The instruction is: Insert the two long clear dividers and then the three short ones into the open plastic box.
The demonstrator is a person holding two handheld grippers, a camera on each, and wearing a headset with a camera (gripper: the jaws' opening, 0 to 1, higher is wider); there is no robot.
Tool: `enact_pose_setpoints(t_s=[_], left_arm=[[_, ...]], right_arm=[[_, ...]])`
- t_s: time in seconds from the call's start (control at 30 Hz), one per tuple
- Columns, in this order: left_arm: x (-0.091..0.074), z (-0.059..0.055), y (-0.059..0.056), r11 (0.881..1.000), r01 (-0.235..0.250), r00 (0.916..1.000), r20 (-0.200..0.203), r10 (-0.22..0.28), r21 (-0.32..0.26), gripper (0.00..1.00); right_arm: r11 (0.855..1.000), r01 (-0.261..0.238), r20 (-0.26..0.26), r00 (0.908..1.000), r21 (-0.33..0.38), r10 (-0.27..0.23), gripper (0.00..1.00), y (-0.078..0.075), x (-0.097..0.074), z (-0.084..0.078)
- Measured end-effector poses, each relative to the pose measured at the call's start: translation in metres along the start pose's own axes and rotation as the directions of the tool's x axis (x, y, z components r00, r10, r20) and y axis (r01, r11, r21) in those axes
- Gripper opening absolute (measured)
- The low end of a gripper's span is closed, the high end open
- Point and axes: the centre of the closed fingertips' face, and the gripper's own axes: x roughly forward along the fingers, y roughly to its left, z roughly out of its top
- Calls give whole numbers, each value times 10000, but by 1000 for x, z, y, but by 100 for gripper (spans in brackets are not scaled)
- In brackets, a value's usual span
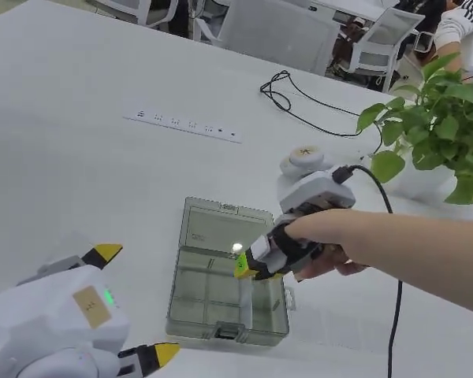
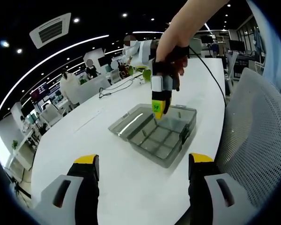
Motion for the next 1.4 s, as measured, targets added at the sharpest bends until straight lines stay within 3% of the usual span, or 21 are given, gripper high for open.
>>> enact_pose_setpoints(t_s=[0.13, 0.33, 0.47, 0.5, 0.7, 0.73, 0.77, 0.8, 0.87, 0.9, 0.97, 1.0, 1.07, 1.13, 1.17, 1.2, 1.23, 1.27, 1.3, 1.37, 1.4], left_arm=[[0, -1, 0, 10000, -8, 10000, -35, 8, -11, 79], [0, -1, -1, 10000, 20, 10000, -84, -20, -4, 79], [1, -2, -2, 10000, 60, 9999, -138, -60, 2, 79], [1, -2, -2, 10000, 67, 9999, -158, -67, 14, 79], [1, -4, -2, 9999, 108, 9997, -229, -108, -25, 79], [1, -4, -2, 9999, 100, 9996, -257, -100, -10, 79], [1, -4, -2, 10000, 95, 9996, -260, -95, -12, 80], [1, -4, -2, 10000, 86, 9996, -268, -87, -25, 80], [1, -6, -1, 10000, 42, 9995, -321, -44, -75, 80], [1, -6, -1, 10000, 26, 9995, -322, -29, -91, 80], [1, -6, -1, 9999, 39, 9995, -312, -44, -162, 80], [1, -6, 0, 9998, 29, 9995, -326, -34, -174, 80], [1, -7, 0, 9997, 27, 9994, -349, -35, -222, 80], [1, -7, 0, 9996, 24, 9993, -373, -34, -273, 80], [1, -7, 0, 9996, 28, 9993, -382, -39, -295, 80], [1, -7, 0, 9995, 28, 9993, -383, -40, -307, 80], [1, -8, 0, 9994, 39, 9992, -396, -52, -331, 80], [2, -8, 0, 9992, 73, 9991, -416, -90, -392, 80], [2, -8, 0, 9990, 91, 9990, -429, -110, -438, 80], [2, -8, 0, 9980, 121, 9990, -419, -147, -615, 80], [2, -9, 1, 9965, 149, 9991, -395, -182, -823, 81]], right_arm=[[9961, -495, 739, 9958, -733, 549, 34, 8, -8, 4], [9930, -490, 1450, 9873, -1077, 644, 57, 1, -15, 1], [9840, -469, 2555, 9626, -1721, 906, 73, 0, -19, 12], [9861, -386, 2371, 9684, -1617, 768, 76, -3, -20, 6], [9746, -486, 2720, 9561, -2187, 1087, 89, 3, -19, 1], [9669, -508, 2926, 9480, -2499, 1254, 92, 6, -18, 2], [9672, -426, 2869, 9509, -2506, 1162, 94, 5, -18, 0], [9543, -418, 3211, 9366, -2960, 1406, 97, 9, -18, 4], [9432, -125, 3206, 9389, -3319, 1253, 100, 7, -19, 2], [9279, -132, 3408, 9281, -3726, 1500, 100, 11, -20, 5], [9259, 121, 3306, 9358, -3776, 1226, 100, 8, -21, 1], [9140, 160, 3560, 9237, -4054, 1418, 100, 10, -22, 4], [9208, 163, 3675, 9195, -3898, 1393, 100, 9, -24, 3], [9278, 14, 3913, 9070, -3732, 1560, 100, 10, -26, 4], [9224, -34, 4183, 8906, -3861, 1784, 100, 13, -29, 7], [9265, 10, 4101, 8969, -3763, 1656, 100, 10, -28, 5], [9278, -28, 4157, 8935, -3730, 1698, 100, 10, -29, 5], [9241, -65, 4358, 8805, -3822, 1864, 100, 11, -31, 7], [9292, -85, 4333, 8830, -3696, 1805, 100, 9, -31, 5], [9277, -200, 4667, 8601, -3729, 2062, 99, 12, -35, 6], [9317, -226, 4615, 8641, -3627, 2006, 99, 9, -35, 3]])
